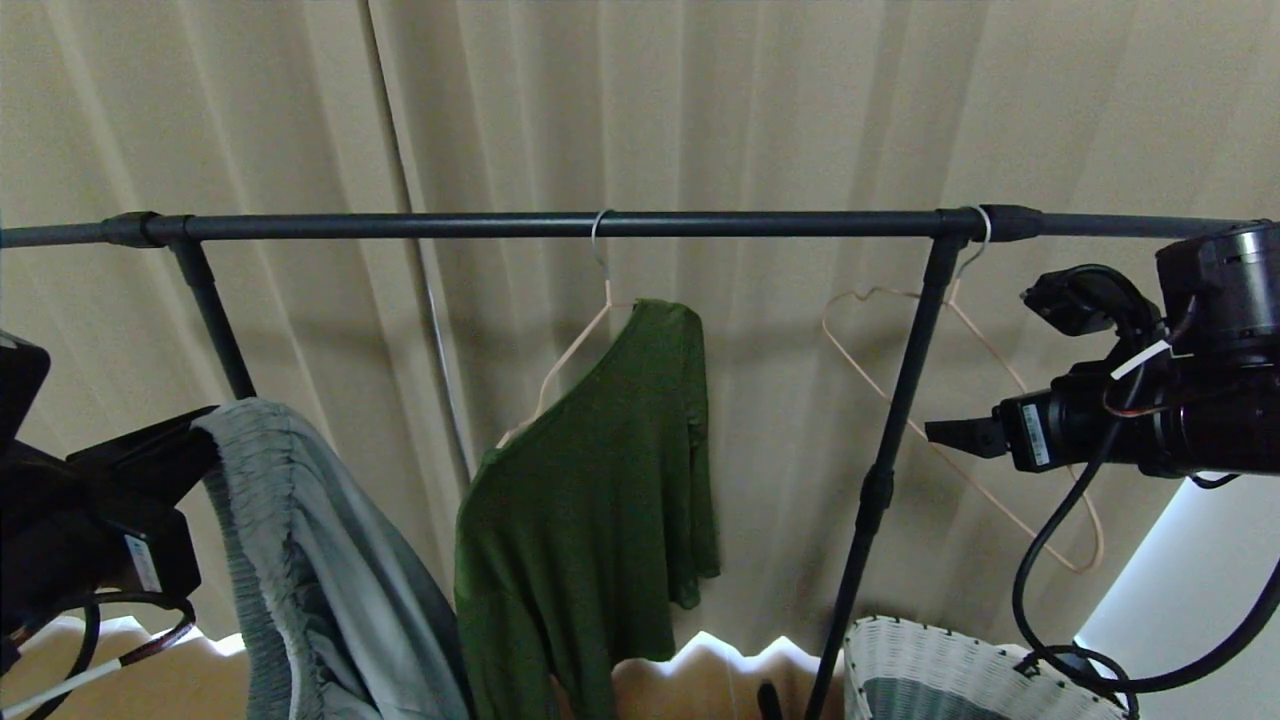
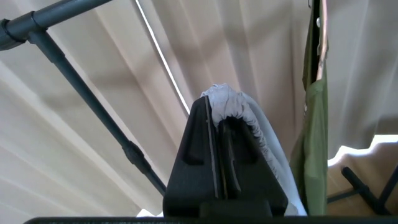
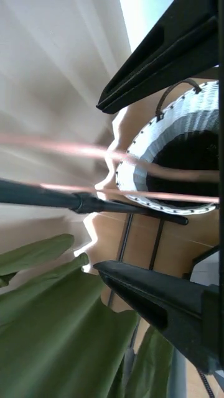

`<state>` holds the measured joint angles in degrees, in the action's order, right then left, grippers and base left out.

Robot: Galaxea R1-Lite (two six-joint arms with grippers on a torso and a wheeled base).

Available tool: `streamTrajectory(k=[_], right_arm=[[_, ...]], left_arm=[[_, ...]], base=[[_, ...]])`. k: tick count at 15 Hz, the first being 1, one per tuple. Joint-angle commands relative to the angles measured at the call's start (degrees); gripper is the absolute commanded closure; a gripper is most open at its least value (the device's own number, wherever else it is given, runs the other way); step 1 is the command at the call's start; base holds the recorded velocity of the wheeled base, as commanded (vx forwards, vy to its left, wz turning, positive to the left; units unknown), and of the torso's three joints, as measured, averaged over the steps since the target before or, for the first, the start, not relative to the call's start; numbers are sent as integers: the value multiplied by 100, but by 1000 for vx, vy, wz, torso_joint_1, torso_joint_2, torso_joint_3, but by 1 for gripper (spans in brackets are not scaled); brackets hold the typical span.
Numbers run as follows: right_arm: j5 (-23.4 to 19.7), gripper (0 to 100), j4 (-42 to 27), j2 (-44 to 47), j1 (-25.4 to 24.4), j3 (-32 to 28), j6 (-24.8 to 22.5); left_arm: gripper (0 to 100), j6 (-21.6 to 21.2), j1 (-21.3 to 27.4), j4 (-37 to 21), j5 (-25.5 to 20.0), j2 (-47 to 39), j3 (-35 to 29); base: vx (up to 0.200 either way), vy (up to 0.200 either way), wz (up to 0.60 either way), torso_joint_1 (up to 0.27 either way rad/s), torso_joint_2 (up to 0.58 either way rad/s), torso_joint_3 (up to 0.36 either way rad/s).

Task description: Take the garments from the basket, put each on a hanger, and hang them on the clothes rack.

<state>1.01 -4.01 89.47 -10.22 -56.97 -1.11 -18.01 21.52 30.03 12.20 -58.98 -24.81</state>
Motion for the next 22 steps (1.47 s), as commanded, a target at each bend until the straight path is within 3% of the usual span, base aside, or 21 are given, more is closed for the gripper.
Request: streamTrajectory(k=[1, 2, 12, 17, 22], right_arm=[[13, 0, 93, 124, 2, -16, -3], [92, 100, 208, 159, 2, -16, -3], [312, 100, 260, -17, 28, -34, 14], [409, 100, 717, -421, 81, 19, 190], [400, 100, 700, -1212, 134, 661, 225]], left_arm=[[100, -1, 2, 3, 1, -8, 2], [100, -1, 2, 3, 1, 0, 2], [100, -10, 2, 12, 1, 18, -7], [100, -10, -7, 3, 1, 53, 46], [100, -19, -16, 3, 10, 53, 125]], base=[[0, 0, 0, 0, 0, 0], [0, 0, 0, 0, 0, 0], [0, 0, 0, 0, 0, 0], [0, 0, 0, 0, 0, 0], [0, 0, 0, 0, 0, 0]])
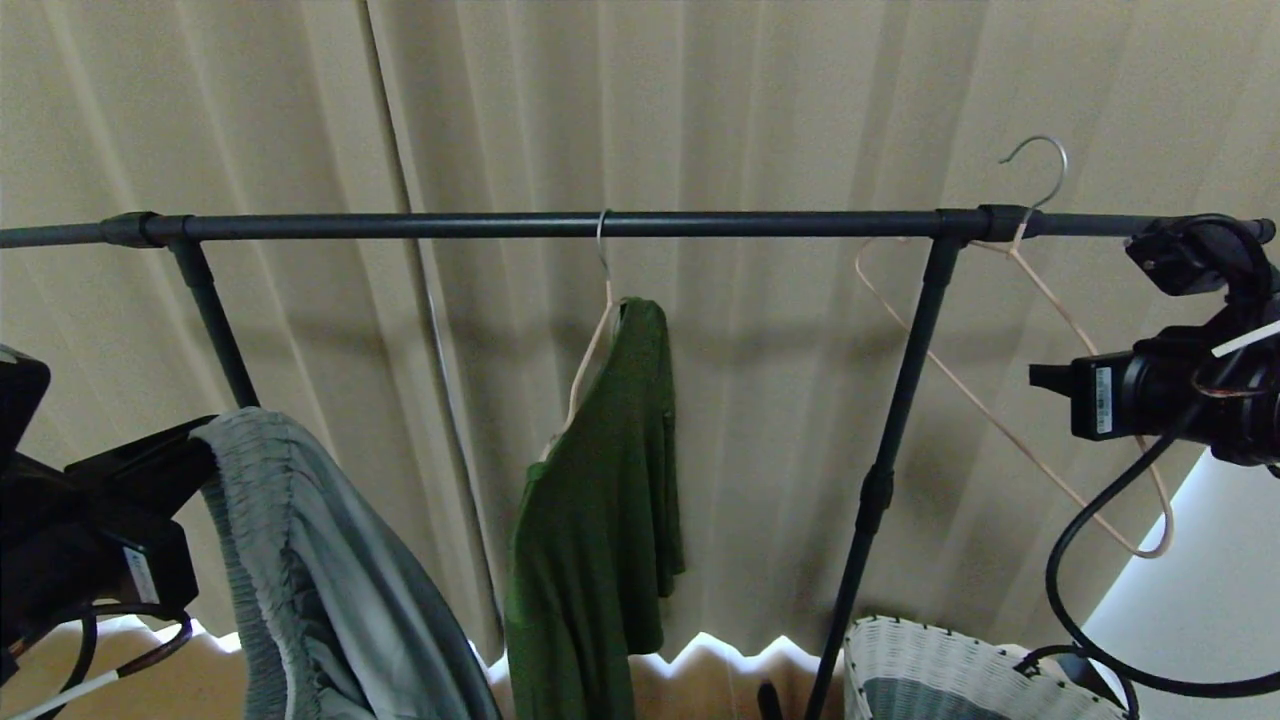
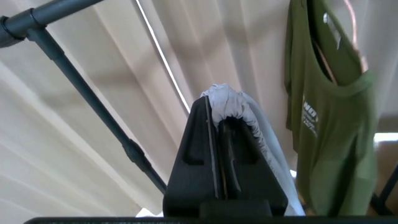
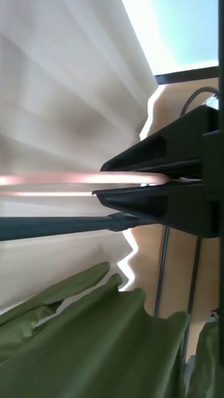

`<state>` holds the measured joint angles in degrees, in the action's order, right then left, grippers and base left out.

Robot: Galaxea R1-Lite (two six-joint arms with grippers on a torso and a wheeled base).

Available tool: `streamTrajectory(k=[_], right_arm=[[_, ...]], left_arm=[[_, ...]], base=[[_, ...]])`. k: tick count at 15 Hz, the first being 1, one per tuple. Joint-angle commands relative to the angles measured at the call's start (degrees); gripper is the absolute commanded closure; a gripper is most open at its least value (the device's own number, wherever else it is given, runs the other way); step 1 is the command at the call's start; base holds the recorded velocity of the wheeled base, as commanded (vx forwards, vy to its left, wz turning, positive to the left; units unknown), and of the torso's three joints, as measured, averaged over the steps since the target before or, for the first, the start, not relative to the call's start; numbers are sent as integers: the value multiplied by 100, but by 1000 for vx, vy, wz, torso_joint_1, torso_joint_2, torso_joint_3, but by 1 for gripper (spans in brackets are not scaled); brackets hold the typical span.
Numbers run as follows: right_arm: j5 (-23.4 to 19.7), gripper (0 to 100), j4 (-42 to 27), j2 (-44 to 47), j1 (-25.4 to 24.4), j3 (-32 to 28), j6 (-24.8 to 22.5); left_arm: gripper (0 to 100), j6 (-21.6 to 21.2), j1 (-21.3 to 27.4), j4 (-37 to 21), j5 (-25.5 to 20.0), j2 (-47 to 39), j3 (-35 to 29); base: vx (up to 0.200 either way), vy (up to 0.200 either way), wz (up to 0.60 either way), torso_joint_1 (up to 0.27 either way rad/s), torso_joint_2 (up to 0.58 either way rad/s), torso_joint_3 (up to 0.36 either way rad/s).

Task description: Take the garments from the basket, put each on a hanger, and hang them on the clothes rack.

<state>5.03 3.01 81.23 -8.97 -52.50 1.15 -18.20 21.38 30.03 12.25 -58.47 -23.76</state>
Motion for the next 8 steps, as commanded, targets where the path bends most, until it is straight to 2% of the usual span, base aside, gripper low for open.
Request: streamTrajectory(k=[1, 8], right_arm=[[-2, 100, -11, -520, 10, 346, 0], [6, 100, -37, -687, 10, 531, -9]], left_arm=[[100, -8, -2, 3, 5, 2, 38], [100, -8, -20, 3, 14, 46, 56]], base=[[-200, 0, 0, 2, 2, -2], [-200, 0, 0, 2, 4, 4]])
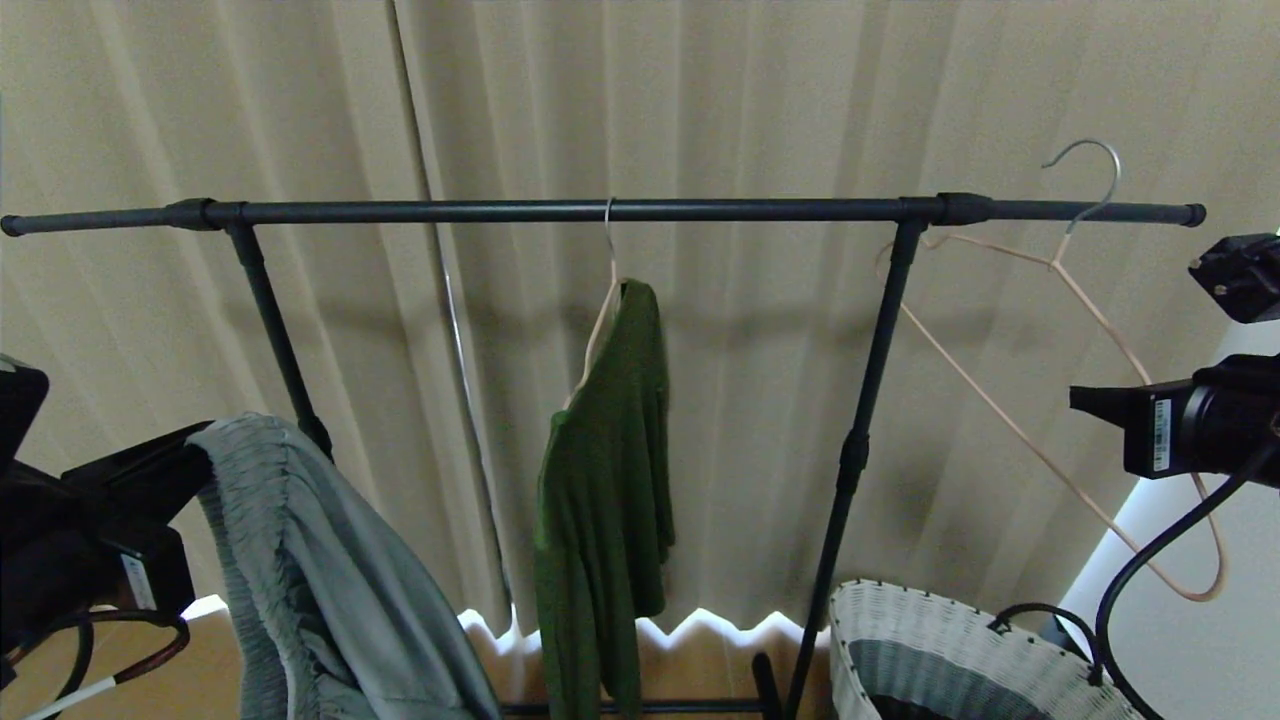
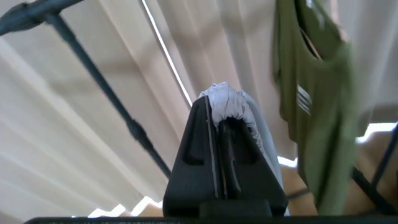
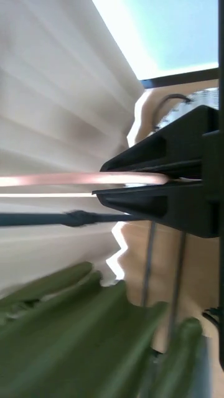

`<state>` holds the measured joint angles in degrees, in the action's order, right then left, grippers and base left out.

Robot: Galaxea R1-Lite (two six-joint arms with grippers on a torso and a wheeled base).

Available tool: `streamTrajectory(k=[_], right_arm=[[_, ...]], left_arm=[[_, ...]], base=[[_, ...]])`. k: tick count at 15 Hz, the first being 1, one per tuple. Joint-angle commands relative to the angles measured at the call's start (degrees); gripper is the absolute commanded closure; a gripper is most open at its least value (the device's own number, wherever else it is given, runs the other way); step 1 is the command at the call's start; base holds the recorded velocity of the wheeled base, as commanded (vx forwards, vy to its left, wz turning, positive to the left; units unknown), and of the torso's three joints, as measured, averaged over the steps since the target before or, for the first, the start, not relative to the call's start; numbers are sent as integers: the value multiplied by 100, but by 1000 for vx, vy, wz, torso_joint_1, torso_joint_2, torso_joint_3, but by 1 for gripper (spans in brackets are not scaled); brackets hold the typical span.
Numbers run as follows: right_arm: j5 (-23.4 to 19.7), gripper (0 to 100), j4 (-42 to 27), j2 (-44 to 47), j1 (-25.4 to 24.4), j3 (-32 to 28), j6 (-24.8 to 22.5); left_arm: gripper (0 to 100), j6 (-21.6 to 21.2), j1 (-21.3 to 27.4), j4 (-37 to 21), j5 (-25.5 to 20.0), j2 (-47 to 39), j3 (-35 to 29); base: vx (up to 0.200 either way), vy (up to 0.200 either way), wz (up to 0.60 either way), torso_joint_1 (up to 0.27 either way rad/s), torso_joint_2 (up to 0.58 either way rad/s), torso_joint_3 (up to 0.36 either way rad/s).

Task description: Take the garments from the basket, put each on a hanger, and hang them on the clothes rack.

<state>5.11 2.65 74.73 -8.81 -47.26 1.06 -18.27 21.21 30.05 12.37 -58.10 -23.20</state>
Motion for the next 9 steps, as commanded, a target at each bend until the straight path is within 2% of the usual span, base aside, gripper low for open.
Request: streamTrajectory(k=[1, 9], right_arm=[[-1, 100, -1, -46, 2, 33, -1], [-1, 100, 8, -160, 2, 367, 8]], left_arm=[[100, -1, -3, 1, 2, 9, 8], [100, 8, -3, 10, 2, 71, 105]], base=[[-200, 0, 0, 7, 7, 2], [-200, 0, 0, 2, 0, 1]])
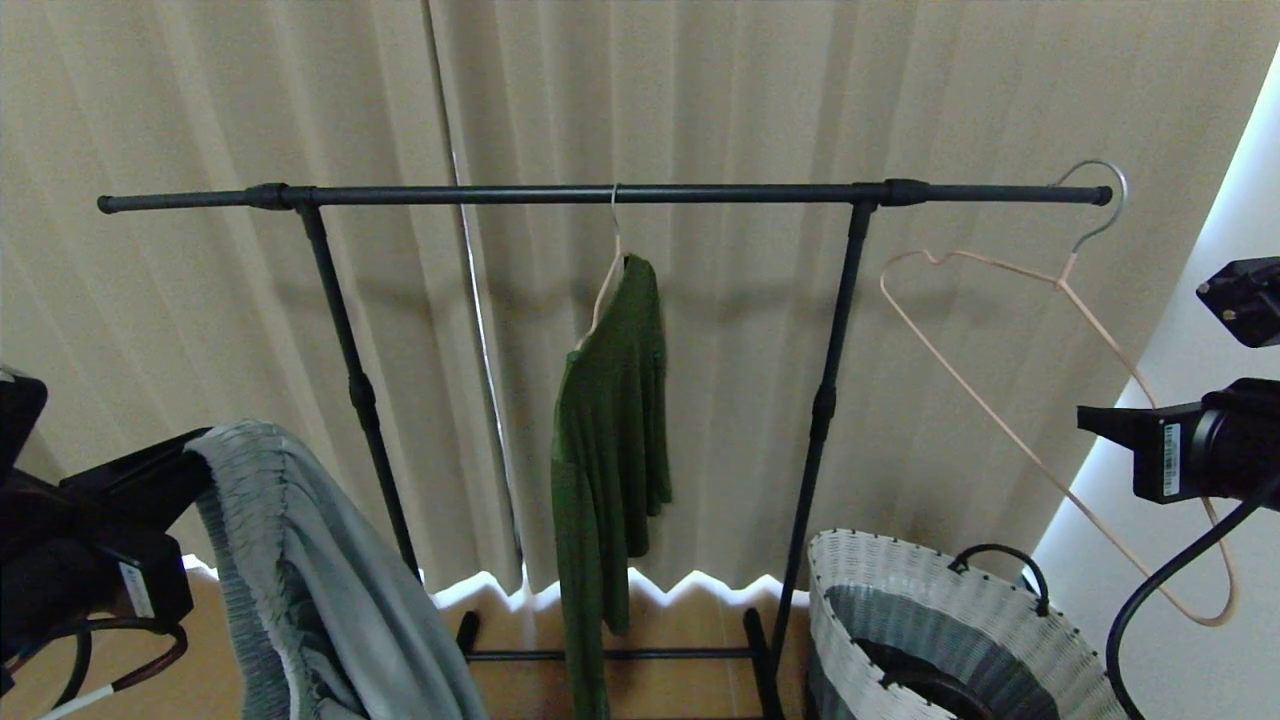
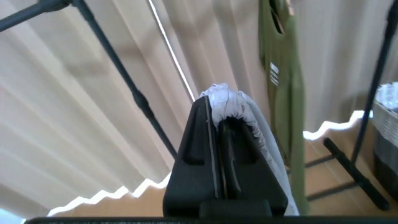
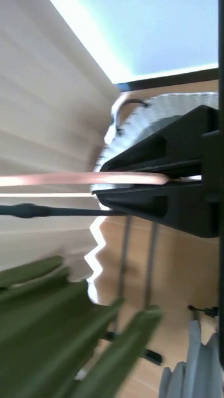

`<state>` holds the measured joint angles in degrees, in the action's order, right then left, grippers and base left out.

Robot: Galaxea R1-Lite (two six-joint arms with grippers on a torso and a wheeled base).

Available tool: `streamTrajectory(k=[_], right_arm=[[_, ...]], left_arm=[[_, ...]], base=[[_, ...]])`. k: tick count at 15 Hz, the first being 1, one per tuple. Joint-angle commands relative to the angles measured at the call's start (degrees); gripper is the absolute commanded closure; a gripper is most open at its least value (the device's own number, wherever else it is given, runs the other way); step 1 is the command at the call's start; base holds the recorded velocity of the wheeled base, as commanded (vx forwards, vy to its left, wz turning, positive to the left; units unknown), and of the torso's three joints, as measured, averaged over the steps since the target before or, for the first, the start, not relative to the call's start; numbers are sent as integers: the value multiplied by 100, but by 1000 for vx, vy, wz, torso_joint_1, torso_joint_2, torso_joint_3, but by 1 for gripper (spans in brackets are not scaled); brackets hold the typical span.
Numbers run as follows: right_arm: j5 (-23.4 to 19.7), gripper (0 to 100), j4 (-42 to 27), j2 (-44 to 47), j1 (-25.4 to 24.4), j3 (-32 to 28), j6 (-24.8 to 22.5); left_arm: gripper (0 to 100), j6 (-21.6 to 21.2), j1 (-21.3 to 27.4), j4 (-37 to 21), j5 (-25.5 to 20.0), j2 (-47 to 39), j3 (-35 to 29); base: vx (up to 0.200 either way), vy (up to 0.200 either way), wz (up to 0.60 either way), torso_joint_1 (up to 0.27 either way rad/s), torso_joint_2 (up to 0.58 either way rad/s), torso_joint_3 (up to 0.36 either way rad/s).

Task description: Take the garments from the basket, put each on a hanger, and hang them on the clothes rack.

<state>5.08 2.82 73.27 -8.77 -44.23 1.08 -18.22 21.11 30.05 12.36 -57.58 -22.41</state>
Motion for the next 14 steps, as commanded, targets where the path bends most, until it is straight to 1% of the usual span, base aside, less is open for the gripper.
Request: streamTrajectory(k=[1, 7, 13, 14], right_arm=[[1, 100, 44, -14, -2, 142, 6], [-60, 100, 52, -190, -29, 380, 6], [-95, 100, 35, -383, -143, 415, 15], [-95, 100, 52, -383, -178, 459, 15]], left_arm=[[100, 3, 7, 1, 3, 27, 26], [100, 3, -11, 1, 3, 27, 61], [100, -6, -11, -8, 12, -8, 70], [100, -6, -11, -8, 21, -17, 70]], base=[[0, 0, 0, 0, 0, 0], [0, 0, 0, 0, 0, 0], [0, 0, 0, 0, 0, 0], [0, 200, 0, 2, -2, 7]])
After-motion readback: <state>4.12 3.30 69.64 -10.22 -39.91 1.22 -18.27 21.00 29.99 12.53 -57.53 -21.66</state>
